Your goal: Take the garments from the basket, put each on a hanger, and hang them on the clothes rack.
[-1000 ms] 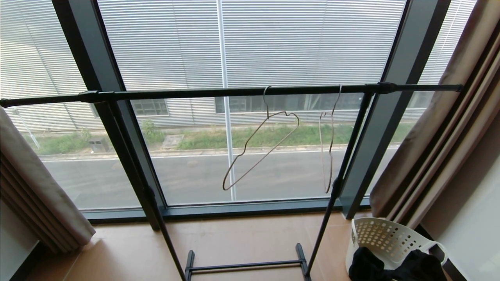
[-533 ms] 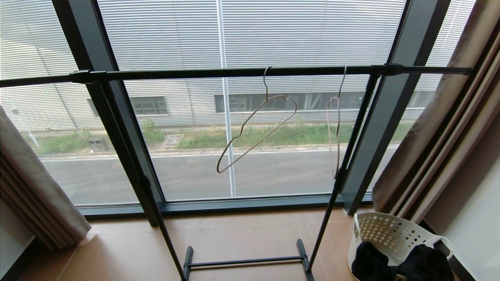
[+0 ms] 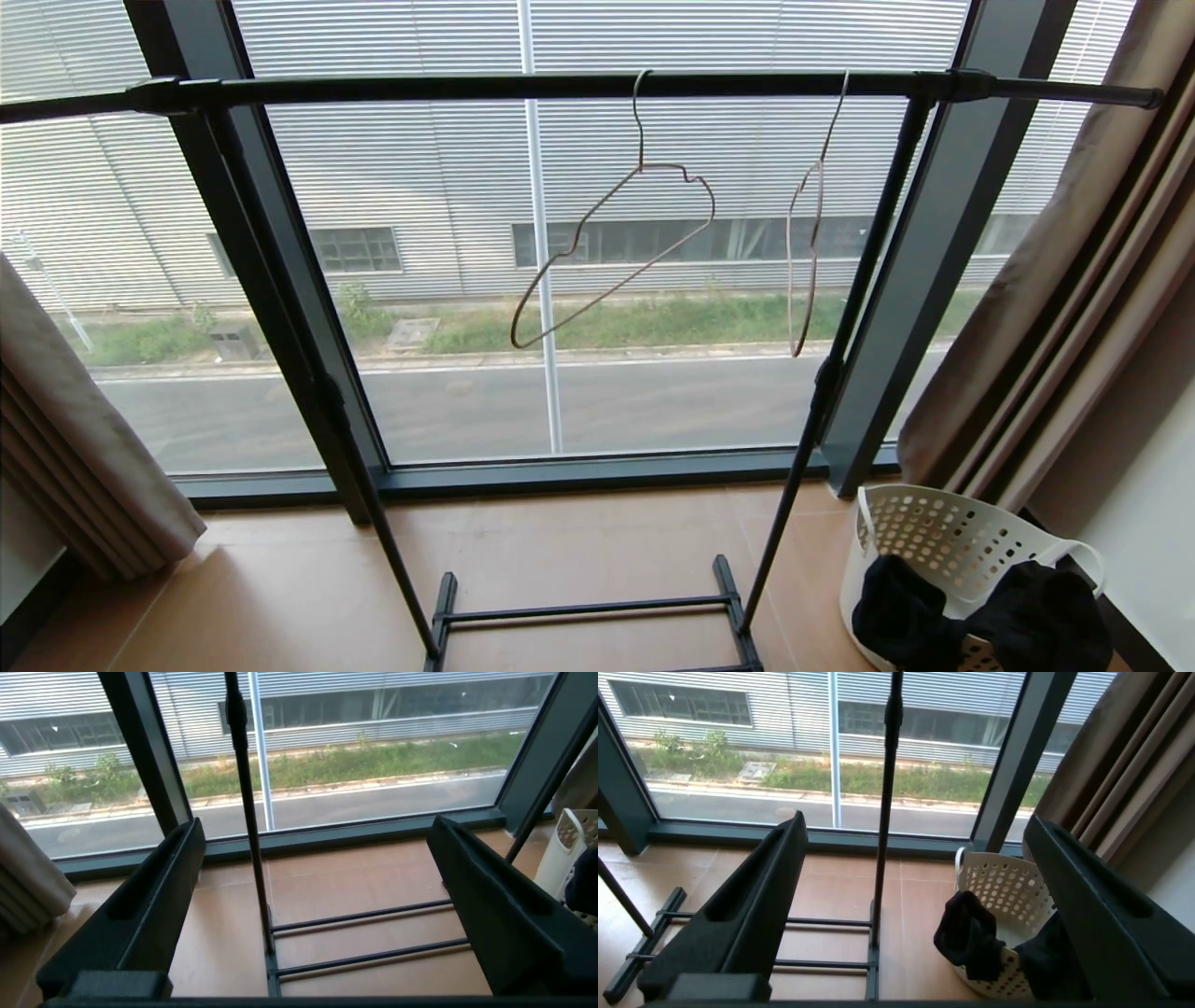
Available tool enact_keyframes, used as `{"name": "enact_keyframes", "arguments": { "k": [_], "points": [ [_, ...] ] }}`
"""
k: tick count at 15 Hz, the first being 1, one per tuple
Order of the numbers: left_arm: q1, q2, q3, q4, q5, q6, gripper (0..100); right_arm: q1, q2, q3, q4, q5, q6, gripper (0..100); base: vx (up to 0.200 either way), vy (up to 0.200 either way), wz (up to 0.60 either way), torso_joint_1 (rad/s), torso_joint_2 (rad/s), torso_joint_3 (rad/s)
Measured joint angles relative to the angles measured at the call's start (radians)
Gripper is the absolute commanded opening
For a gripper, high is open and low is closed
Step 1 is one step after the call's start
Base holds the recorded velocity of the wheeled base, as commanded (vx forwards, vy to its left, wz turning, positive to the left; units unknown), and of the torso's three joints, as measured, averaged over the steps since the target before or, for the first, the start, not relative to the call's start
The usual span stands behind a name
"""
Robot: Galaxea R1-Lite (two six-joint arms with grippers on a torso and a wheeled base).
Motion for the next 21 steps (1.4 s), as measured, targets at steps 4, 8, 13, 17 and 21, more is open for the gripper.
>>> {"name": "enact_keyframes", "arguments": {
  "k": [4, 8, 13, 17, 21],
  "points": [
    [0.0, 0.0, 0.0, 0.0, 0.0, 0.0, 100, 0.0, 0.0, 0.0, 0.0, 0.0, 0.0, 100, 0.0, 0.0, 0.0, -0.166, 0.5, 0.32],
    [0.0, 0.0, 0.0, 0.0, 0.0, 0.0, 100, 0.0, 0.0, 0.0, 0.001, 0.001, 0.0, 100, 0.0, 0.0, 0.0, -0.14, 0.48, 0.341],
    [0.0, 0.0, 0.001, 0.0, 0.0, -0.001, 100, 0.0, 0.0, 0.0, 0.0, 0.001, 0.0, 100, 0.0, 0.0, 0.0, -0.099, 0.46, 0.359],
    [0.0, 0.0, 0.0, 0.0, 0.0, -0.001, 100, 0.0, 0.0, 0.0, 0.0, 0.001, -0.002, 100, 0.0, 0.0, -0.15, -0.024, 0.16, 0.139],
    [0.0, 0.0, 0.001, 0.0, 0.0, -0.001, 100, 0.0, 0.0, 0.0, 0.0, 0.001, -0.002, 100, 0.0, 0.0, -0.6, -0.001, 0.02, 0.013]
  ]
}}
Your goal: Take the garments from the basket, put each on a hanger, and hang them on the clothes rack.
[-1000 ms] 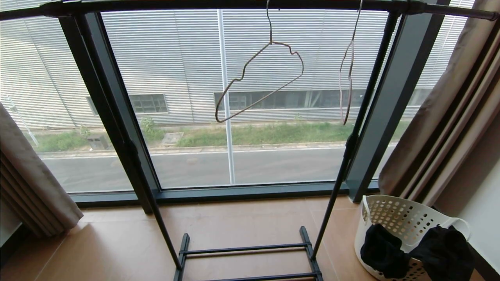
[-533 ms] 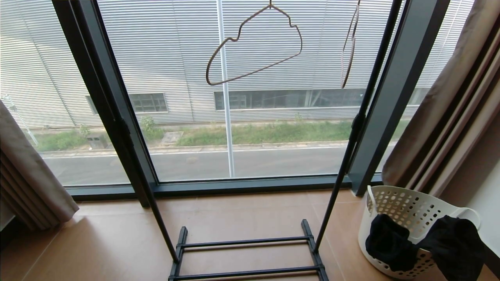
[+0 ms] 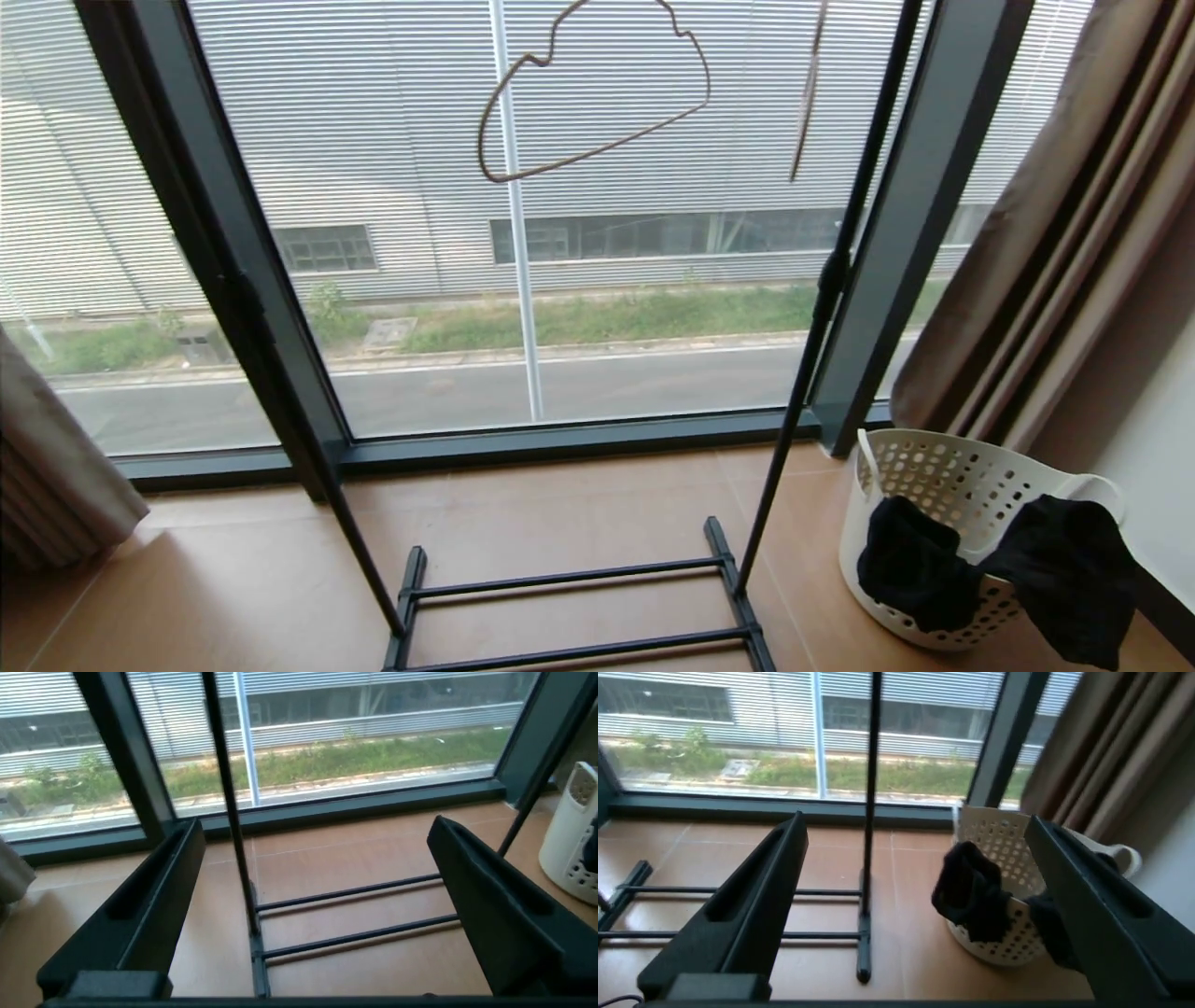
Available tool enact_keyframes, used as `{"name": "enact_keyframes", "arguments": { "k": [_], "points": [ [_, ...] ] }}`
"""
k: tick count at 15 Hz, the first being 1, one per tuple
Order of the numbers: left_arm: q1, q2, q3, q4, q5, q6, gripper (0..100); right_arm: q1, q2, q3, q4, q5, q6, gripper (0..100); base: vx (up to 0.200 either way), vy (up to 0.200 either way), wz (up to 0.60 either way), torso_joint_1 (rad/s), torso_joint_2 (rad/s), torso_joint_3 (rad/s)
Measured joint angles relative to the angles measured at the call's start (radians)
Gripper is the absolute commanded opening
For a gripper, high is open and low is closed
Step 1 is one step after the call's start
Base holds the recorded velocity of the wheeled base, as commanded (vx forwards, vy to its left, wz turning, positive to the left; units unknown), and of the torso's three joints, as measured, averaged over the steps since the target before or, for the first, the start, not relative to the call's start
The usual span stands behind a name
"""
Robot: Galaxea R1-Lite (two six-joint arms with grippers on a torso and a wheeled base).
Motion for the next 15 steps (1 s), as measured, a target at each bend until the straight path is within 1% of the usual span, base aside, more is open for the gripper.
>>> {"name": "enact_keyframes", "arguments": {
  "k": [6, 7, 15],
  "points": [
    [0.0, 0.0, 0.0, -0.001, -0.001, 0.0, 100, 0.001, 0.0, 0.0, 0.0, 0.001, 0.0, 100, 0.0, 0.0, -0.6, 0.0, 0.0, 0.001],
    [0.0, 0.0, 0.0, 0.0, -0.002, 0.0, 100, 0.0, 0.0, 0.0, 0.0, 0.001, 0.0, 100, 0.0, 0.0, 0.0, 0.0, 0.0, 0.0],
    [0.0, 0.0, 0.0, 0.0, -0.007, 0.0, 100, 0.0, 0.0, 0.0, 0.0, 0.001, 0.0, 100, 0.2, -0.2, 0.0, 0.001, 0.0, 0.002]
  ]
}}
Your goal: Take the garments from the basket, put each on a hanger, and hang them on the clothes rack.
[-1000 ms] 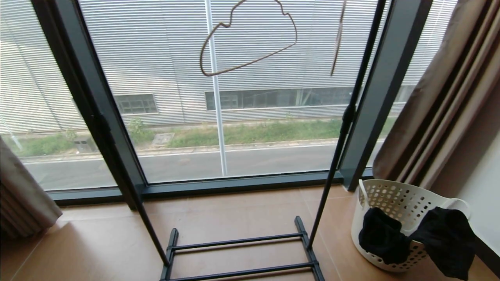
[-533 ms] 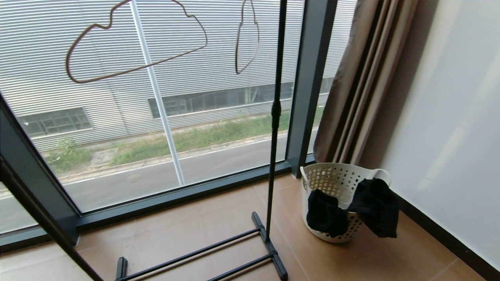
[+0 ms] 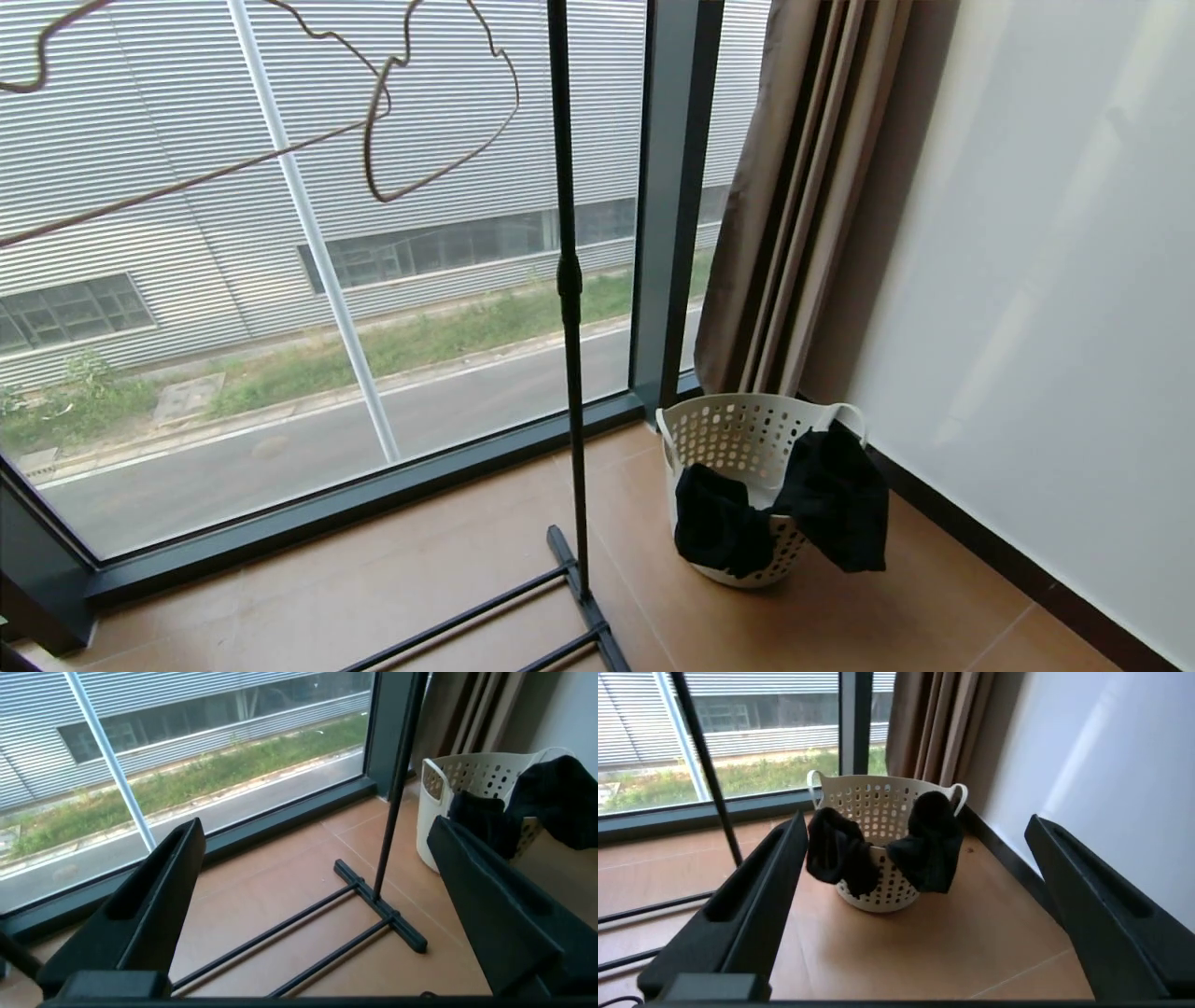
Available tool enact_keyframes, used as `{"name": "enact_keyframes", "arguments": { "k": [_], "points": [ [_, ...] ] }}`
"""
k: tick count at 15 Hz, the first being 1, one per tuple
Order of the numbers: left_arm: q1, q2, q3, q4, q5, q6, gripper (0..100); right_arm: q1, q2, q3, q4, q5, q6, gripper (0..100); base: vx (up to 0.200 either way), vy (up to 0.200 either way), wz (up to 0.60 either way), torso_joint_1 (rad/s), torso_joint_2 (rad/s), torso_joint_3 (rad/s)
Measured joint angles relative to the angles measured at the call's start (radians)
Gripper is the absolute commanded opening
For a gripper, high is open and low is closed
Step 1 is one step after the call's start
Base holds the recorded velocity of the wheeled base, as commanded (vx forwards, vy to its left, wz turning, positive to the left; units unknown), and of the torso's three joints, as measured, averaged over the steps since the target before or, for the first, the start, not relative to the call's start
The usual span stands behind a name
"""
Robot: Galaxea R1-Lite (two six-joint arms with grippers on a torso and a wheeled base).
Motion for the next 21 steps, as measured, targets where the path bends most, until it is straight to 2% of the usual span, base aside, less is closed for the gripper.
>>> {"name": "enact_keyframes", "arguments": {
  "k": [1, 15, 21],
  "points": [
    [0.0, 0.0, 0.0, 0.0, 0.0, 0.0, 100, 0.0, 0.0, 0.0, 0.0, 0.0, 0.0, 100, 0.2, -0.2, 0.0, 0.007, 0.0, -0.002],
    [0.0, 0.0, 0.0, 0.002, 0.004, -0.001, 100, 0.0, 0.0, 0.0, 0.0, 0.0, -0.001, 100, 0.0, -0.2, 0.0, 0.003, 0.0, 0.004],
    [0.0, 0.0, -0.001, 0.0, 0.002, -0.001, 100, 0.001, 0.0, 0.0, 0.003, 0.0, -0.002, 100, 0.2, -0.033, 0.0, 0.004, 0.0, 0.004]
  ]
}}
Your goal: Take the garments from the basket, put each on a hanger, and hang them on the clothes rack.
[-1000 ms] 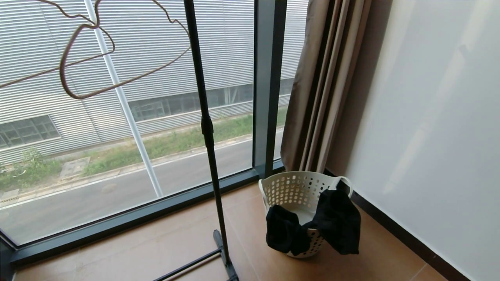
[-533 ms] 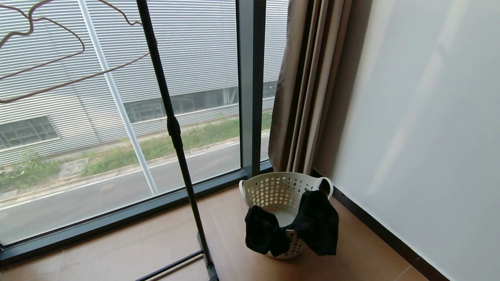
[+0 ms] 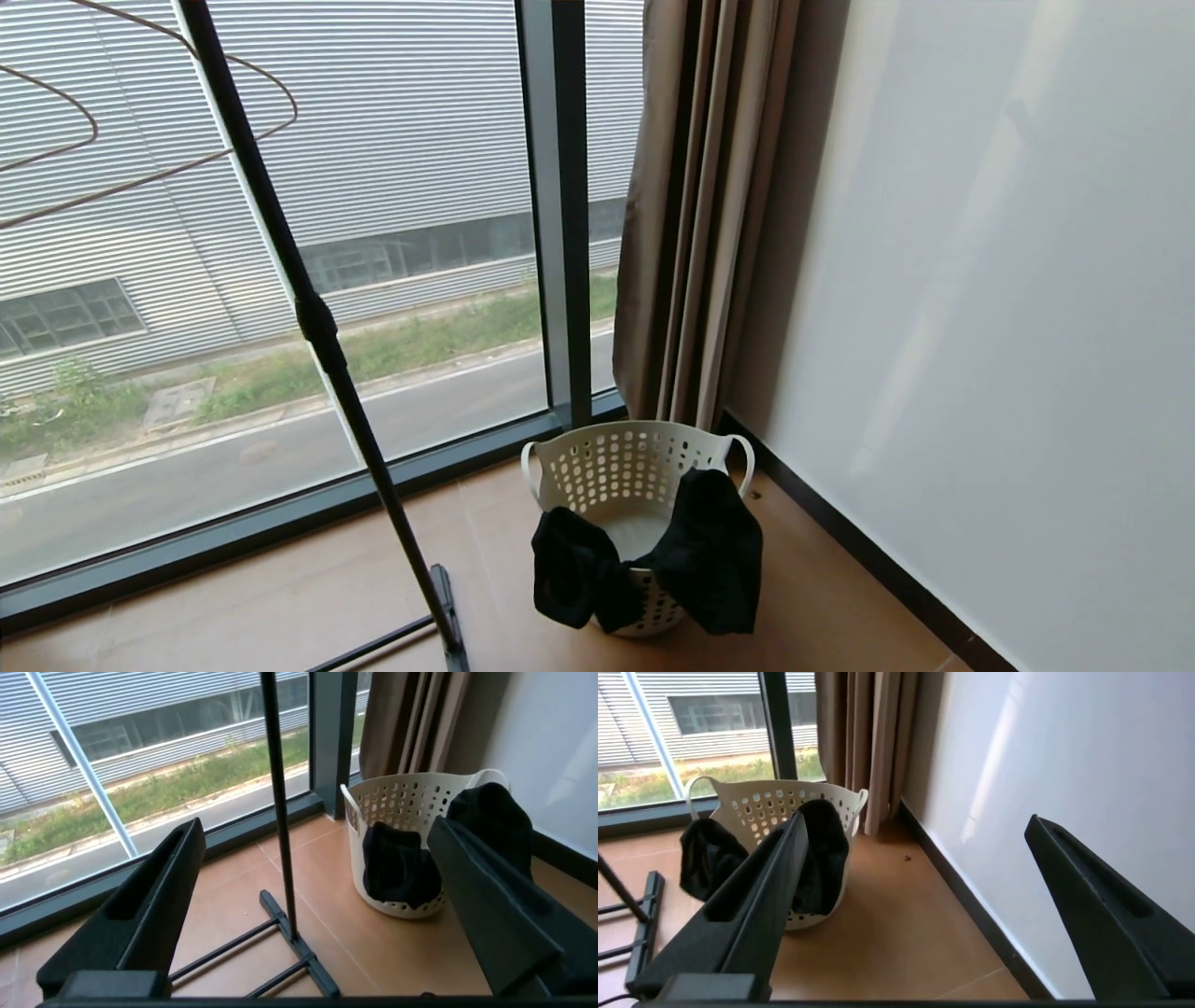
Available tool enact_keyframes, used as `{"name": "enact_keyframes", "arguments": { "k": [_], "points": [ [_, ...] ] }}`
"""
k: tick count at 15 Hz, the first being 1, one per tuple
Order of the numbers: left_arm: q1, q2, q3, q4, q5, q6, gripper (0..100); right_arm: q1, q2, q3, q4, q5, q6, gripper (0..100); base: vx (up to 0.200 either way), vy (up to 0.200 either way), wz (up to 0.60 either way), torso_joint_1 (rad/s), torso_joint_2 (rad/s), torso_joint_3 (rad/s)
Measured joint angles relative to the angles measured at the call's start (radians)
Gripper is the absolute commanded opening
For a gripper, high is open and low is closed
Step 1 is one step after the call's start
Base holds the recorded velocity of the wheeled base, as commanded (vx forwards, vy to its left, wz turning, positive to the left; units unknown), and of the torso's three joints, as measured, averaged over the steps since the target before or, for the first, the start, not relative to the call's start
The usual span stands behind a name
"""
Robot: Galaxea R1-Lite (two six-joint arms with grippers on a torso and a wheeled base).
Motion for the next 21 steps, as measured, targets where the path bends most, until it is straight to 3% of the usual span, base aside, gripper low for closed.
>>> {"name": "enact_keyframes", "arguments": {
  "k": [7, 10, 13, 21],
  "points": [
    [0.0, 0.0, 0.001, 0.0, -0.007, 0.015, 100, 0.0, 0.0, -0.001, -0.002, -0.003, 0.01, 100, 0.0, 0.0, 0.0, 0.0, 0.0, 0.0],
    [-0.001, 0.0, 0.001, 0.0, 0.028, -0.034, 100, 0.0, 0.0, 0.0, -0.003, -0.007, 0.019, 100, 0.0, 0.0, 0.0, 0.0, 0.0, 0.0],
    [-0.002, 0.0, 0.001, -0.001, 0.035, -0.034, 100, 0.0, 0.0, 0.0, -0.003, -0.007, 0.019, 100, 0.0, 0.0, 0.0, 0.0, 0.0, 0.0],
    [-0.001, 0.0, 0.001, -0.003, 0.045, -0.051, 100, 0.0, 0.0, 0.0, -0.002, -0.007, 0.019, 100, 0.0, 0.0, 0.0, 0.003, 0.0, -0.163]
  ]
}}
